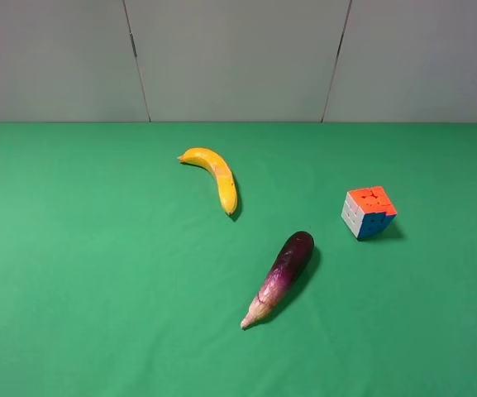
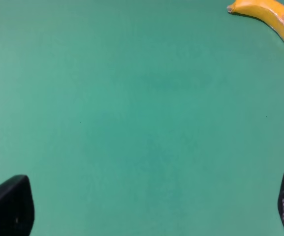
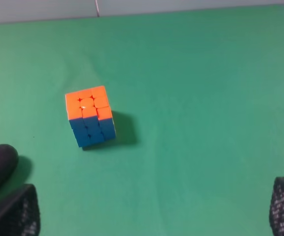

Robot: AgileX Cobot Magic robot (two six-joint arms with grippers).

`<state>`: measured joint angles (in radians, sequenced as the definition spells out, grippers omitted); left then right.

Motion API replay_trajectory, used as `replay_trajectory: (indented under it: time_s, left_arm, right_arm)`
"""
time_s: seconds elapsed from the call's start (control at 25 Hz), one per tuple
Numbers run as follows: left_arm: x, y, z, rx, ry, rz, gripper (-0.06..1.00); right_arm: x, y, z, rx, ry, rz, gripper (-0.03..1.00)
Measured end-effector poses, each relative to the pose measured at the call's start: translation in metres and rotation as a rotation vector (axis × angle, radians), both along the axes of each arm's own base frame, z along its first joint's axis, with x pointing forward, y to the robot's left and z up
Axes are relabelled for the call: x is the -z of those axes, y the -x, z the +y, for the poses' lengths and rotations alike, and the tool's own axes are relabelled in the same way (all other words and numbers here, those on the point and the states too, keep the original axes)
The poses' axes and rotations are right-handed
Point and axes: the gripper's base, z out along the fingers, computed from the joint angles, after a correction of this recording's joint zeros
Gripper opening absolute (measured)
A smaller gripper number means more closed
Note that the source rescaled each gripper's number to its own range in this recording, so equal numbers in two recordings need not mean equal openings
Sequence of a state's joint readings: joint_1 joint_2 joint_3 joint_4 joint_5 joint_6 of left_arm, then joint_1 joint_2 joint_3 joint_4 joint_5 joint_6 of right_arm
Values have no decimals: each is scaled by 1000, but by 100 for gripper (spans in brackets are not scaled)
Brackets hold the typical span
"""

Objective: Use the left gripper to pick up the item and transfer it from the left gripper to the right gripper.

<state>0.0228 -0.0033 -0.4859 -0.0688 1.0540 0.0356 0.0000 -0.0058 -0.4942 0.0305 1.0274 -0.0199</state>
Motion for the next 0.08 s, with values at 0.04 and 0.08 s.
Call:
replay_trajectory:
  time_s: [0.04, 0.08]
  left_arm:
    - [0, 0, 0, 0, 0, 0, 100]
    - [0, 0, 0, 0, 0, 0, 100]
  right_arm:
    - [0, 0, 0, 0, 0, 0, 100]
    - [0, 0, 0, 0, 0, 0, 100]
